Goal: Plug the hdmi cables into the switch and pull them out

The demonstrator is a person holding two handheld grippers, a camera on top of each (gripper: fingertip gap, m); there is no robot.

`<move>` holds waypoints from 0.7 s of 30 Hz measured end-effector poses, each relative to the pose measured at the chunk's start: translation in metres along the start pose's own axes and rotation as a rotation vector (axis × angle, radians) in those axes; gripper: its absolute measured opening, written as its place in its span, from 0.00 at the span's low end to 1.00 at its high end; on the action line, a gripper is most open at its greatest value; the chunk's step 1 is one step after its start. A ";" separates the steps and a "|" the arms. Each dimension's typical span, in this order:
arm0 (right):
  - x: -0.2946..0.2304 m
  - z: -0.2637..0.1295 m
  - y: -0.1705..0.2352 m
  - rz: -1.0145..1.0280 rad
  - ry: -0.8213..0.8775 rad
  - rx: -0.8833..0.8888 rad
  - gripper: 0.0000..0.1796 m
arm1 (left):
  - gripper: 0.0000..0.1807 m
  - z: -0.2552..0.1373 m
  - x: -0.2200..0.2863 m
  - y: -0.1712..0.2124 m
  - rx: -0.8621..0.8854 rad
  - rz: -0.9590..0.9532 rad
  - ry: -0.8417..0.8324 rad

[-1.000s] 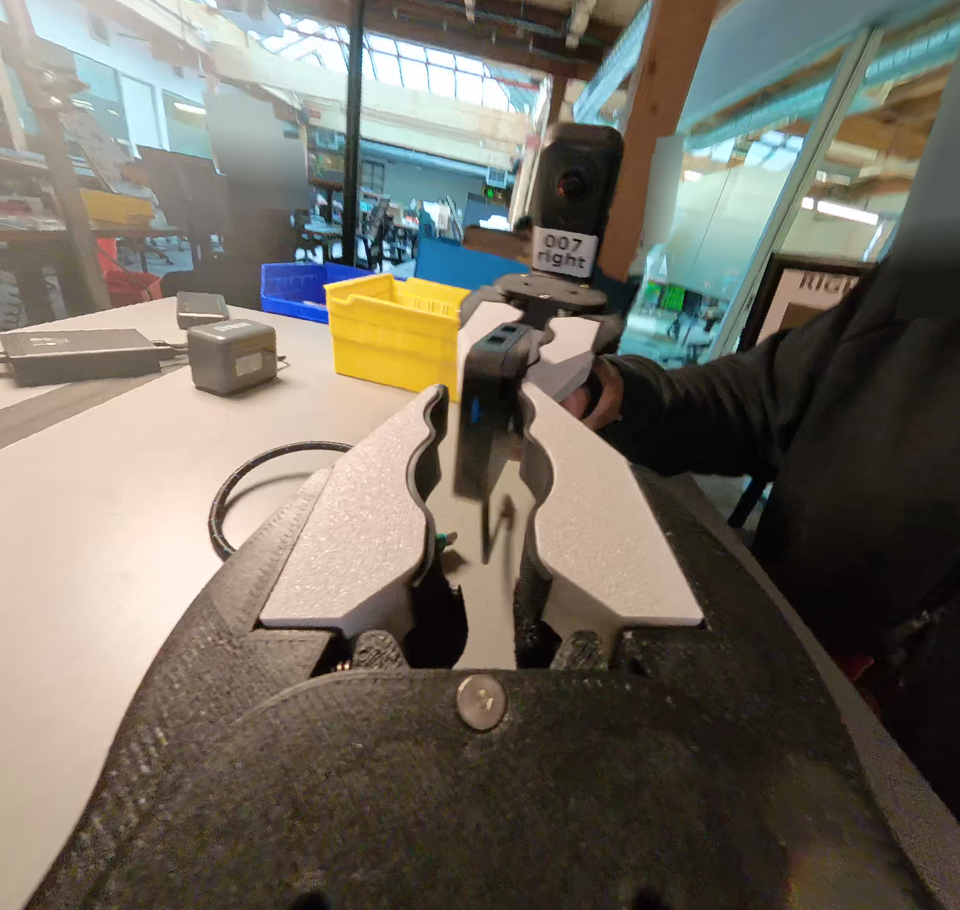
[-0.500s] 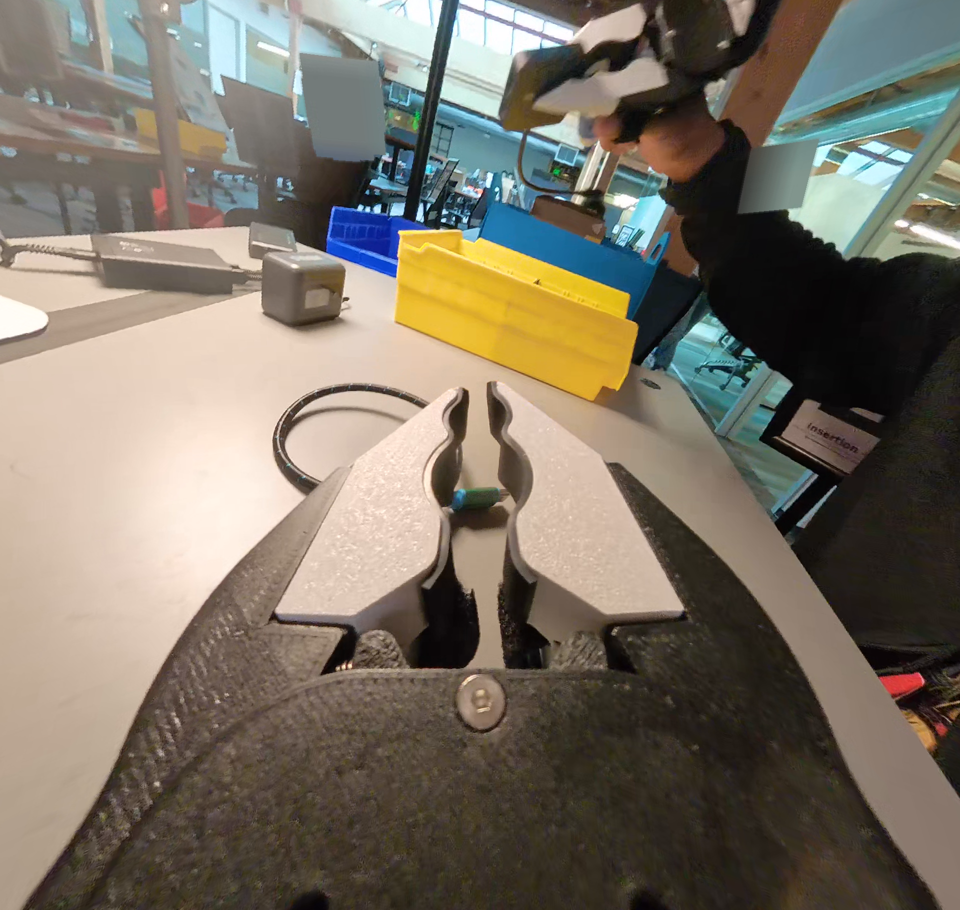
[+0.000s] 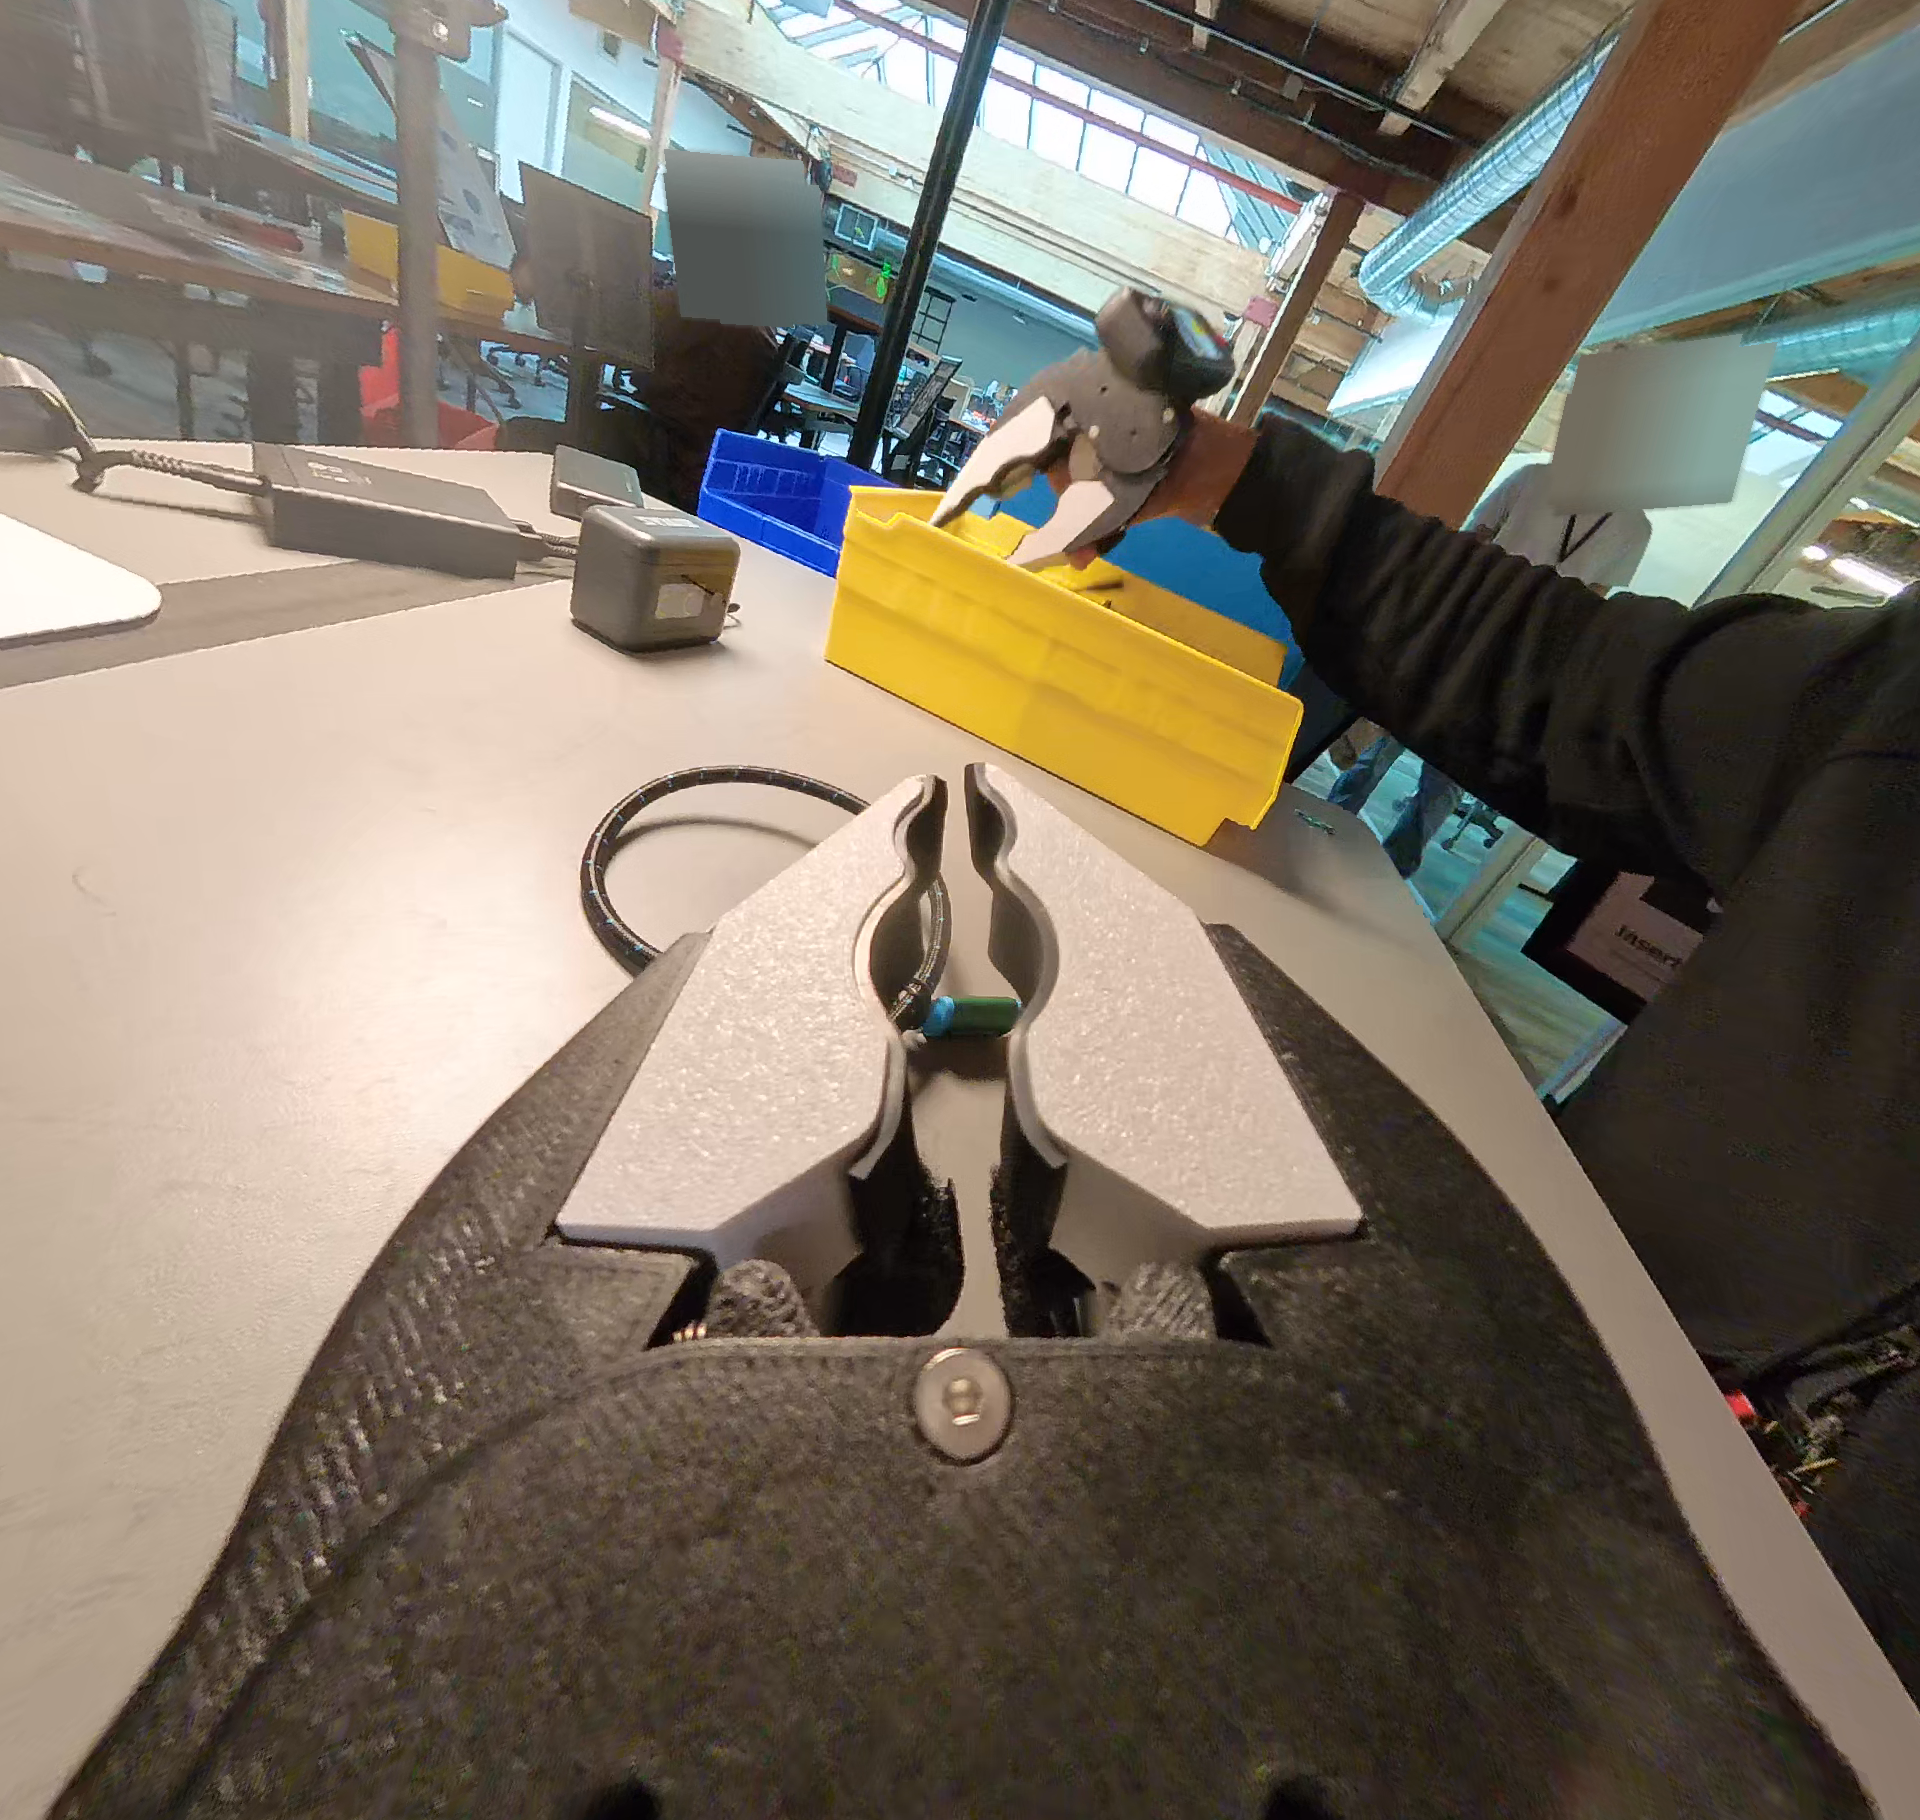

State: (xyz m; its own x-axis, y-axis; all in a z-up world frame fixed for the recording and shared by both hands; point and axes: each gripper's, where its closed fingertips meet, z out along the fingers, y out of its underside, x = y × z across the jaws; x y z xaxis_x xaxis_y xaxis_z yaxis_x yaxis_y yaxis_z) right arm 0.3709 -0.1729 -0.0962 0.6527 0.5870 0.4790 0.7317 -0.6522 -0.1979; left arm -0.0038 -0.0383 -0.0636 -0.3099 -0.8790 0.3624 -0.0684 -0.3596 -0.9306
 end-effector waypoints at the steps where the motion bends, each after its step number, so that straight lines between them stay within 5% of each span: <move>1: 0.005 -0.011 -0.004 0.015 0.020 -0.004 0.29 | 0.02 0.000 -0.001 0.001 -0.003 -0.004 0.000; 4: 0.001 -0.047 -0.039 0.068 0.042 0.040 0.30 | 0.03 0.003 -0.001 0.004 -0.027 -0.003 -0.006; 7: -0.039 -0.074 -0.115 0.151 -0.013 0.206 0.30 | 0.05 0.007 -0.003 0.009 -0.065 0.008 -0.028; 11: -0.143 -0.081 -0.226 0.251 -0.308 0.389 0.30 | 0.07 0.011 -0.003 0.016 -0.105 0.014 -0.054; 14: -0.196 -0.054 -0.270 0.141 -0.423 0.361 0.34 | 0.07 0.012 -0.005 0.018 -0.114 0.011 -0.074; 21: -0.208 0.042 -0.297 0.077 -0.481 0.130 0.40 | 0.07 0.005 -0.014 0.013 -0.075 -0.061 -0.100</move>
State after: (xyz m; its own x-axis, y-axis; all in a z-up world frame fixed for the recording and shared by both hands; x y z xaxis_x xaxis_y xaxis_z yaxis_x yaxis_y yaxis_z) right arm 0.0260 -0.0810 -0.1731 0.7000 0.7140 0.0162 0.6761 -0.6552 -0.3371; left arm 0.0040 -0.0321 -0.0804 -0.2067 -0.8847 0.4179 -0.1562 -0.3918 -0.9067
